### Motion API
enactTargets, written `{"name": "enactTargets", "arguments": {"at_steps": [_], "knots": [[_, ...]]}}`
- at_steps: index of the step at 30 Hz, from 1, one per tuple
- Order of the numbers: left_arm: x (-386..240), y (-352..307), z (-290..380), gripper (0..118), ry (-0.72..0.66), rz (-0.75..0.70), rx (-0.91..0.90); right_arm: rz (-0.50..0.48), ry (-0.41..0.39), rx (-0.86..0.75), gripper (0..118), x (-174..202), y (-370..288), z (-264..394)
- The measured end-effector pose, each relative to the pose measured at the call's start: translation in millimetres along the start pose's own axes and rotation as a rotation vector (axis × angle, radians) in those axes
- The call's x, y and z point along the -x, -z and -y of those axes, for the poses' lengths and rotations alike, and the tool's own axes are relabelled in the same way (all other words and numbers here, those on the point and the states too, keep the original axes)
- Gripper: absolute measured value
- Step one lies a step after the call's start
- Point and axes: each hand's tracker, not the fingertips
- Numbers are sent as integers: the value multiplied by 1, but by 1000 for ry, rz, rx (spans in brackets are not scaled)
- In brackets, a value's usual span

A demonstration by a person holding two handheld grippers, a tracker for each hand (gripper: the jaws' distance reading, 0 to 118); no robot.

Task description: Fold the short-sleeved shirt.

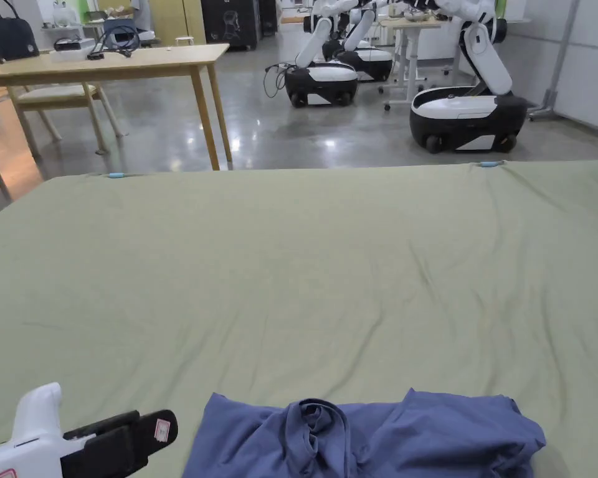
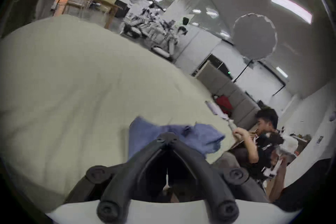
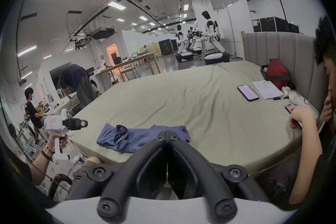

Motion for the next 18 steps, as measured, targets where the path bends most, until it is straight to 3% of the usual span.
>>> {"name": "enactTargets", "arguments": {"at_steps": [8, 13, 16, 18], "knots": [[-36, 96, 9, 0, 45, 127, 155, -20, -27, 16, 1, 8, 3, -1], [-39, 183, 13, 0, 88, 53, 322, -16, -19, 6, 1, 6, -6, 2], [-55, 209, 26, 0, 42, 161, 362, -1, -7, 13, 1, 2, -8, 4], [-65, 221, 31, 0, 51, 154, 371, 13, -3, 27, 1, 0, -7, 6]]}}
